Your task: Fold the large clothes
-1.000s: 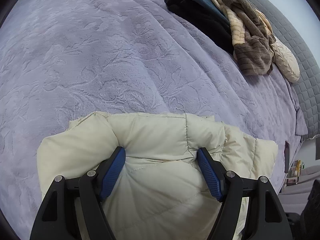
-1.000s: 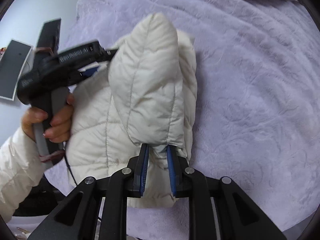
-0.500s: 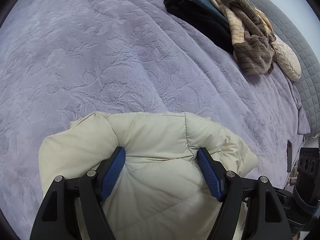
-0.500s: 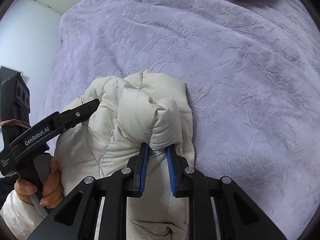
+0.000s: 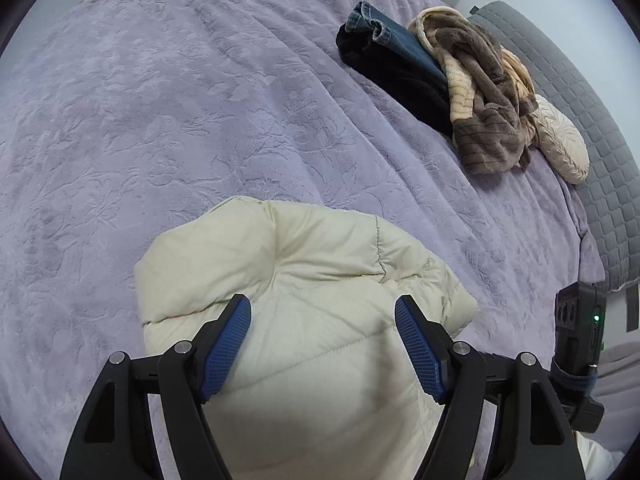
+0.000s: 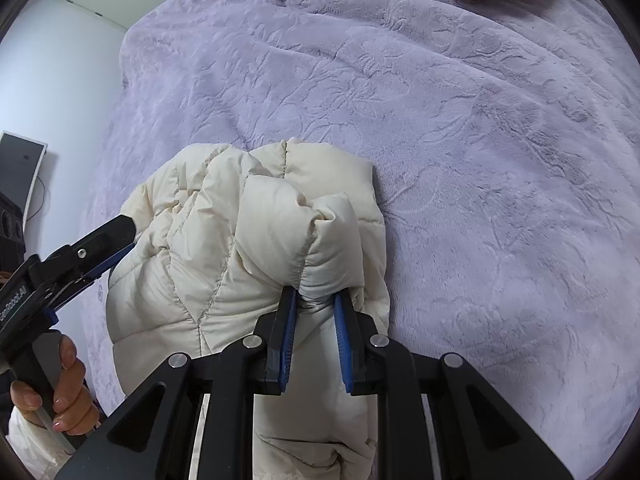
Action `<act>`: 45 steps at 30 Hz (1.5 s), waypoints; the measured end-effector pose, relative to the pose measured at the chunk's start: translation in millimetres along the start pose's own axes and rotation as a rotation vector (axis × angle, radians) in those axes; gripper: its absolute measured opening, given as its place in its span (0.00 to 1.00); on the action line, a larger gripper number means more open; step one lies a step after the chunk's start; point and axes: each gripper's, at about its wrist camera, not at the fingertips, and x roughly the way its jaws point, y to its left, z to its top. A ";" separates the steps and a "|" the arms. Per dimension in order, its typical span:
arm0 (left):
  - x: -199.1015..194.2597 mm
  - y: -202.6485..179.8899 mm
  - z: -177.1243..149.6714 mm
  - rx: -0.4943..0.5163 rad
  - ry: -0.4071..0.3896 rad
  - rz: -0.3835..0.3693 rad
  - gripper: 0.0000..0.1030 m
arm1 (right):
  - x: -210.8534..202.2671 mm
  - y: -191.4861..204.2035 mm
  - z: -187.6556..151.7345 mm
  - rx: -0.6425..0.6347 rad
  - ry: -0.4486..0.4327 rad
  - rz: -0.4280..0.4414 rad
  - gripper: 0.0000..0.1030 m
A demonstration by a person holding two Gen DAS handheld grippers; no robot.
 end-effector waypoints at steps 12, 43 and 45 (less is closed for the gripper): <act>-49.8 17.0 -35.8 -0.033 -0.021 0.033 0.74 | -3.7 -1.7 -0.6 0.019 0.014 0.001 0.24; -99.9 15.7 -88.4 -0.083 0.009 0.148 0.74 | -59.0 48.0 -34.7 -0.129 0.064 -0.054 0.56; -106.9 16.2 -90.5 -0.090 0.009 0.165 0.74 | -68.0 55.0 -37.5 -0.150 0.061 -0.059 0.61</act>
